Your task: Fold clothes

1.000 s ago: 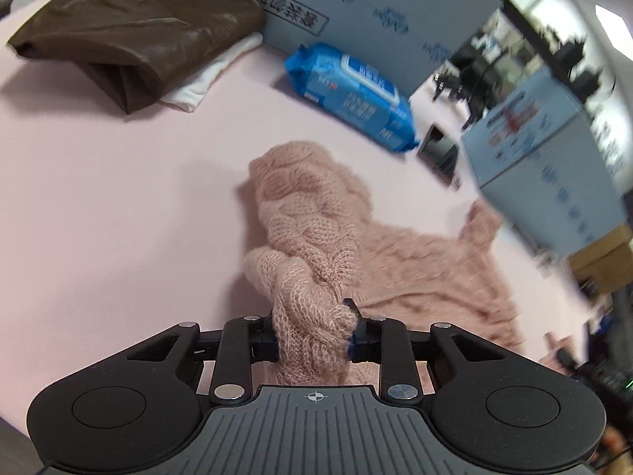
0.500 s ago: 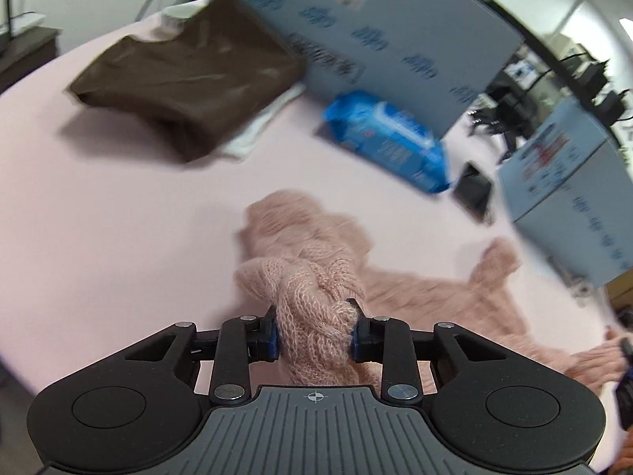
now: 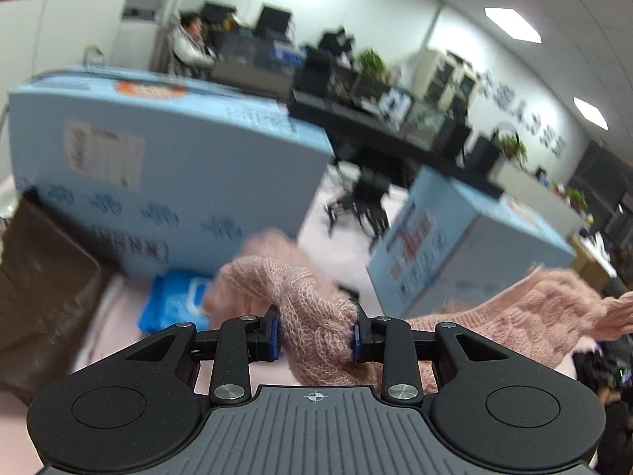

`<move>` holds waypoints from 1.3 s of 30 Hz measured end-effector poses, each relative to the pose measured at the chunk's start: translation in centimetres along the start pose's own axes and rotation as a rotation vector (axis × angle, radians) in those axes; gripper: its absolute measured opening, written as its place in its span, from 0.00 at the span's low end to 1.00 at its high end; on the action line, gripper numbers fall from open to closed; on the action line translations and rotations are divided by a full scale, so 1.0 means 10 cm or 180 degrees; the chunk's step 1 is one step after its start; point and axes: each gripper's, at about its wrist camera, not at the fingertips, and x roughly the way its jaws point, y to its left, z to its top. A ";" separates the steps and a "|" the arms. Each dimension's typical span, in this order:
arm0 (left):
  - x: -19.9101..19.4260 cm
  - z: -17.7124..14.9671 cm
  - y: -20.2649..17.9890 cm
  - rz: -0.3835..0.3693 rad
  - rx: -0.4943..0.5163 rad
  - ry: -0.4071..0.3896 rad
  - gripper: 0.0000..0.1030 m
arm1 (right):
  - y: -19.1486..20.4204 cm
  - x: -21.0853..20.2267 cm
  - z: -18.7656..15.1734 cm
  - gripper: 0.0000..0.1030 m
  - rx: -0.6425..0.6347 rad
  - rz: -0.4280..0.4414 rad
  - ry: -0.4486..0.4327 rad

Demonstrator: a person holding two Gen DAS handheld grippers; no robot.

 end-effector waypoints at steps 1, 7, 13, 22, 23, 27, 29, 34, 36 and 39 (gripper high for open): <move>0.13 -0.09 0.02 0.0006 -0.0015 0.0176 0.30 | -0.08 -0.08 -0.08 0.11 0.0012 -0.0127 0.0088; 0.97 -0.92 0.12 0.0321 0.0187 0.1267 0.35 | -0.84 -0.59 -1.24 0.12 0.0356 -0.1437 0.0946; 0.85 -1.20 0.31 0.0281 0.0376 0.1428 0.48 | -0.70 -0.69 -1.70 0.39 -0.0488 -0.2505 0.1650; 0.58 -1.14 0.79 0.0183 -0.0396 0.1079 0.50 | 1.01 0.24 -2.19 0.38 -0.2088 -0.0532 0.2096; 0.59 -1.13 0.82 0.0170 -0.0508 0.1036 0.50 | 1.20 0.43 -2.40 0.36 -0.2193 -0.0211 0.2230; 0.36 -1.15 0.99 0.0330 -0.0610 0.0812 0.50 | 1.91 1.14 -3.29 0.36 -0.2787 0.0672 0.2560; 0.23 -1.18 1.08 0.0444 -0.0581 0.0721 0.50 | 2.14 1.43 -3.71 0.36 -0.3099 0.0748 0.2665; 0.15 -1.25 1.25 0.0692 -0.0465 0.0683 0.50 | 2.31 1.89 -4.49 0.18 -0.3405 0.0608 0.3257; 0.26 -1.29 1.33 0.0375 -0.0702 0.0793 0.50 | 2.19 1.93 -4.51 0.12 -0.3148 0.0492 0.3371; 0.47 -1.37 1.45 -0.0090 -0.1203 0.0986 0.50 | 2.02 1.92 -4.24 0.11 -0.2432 0.0589 0.3360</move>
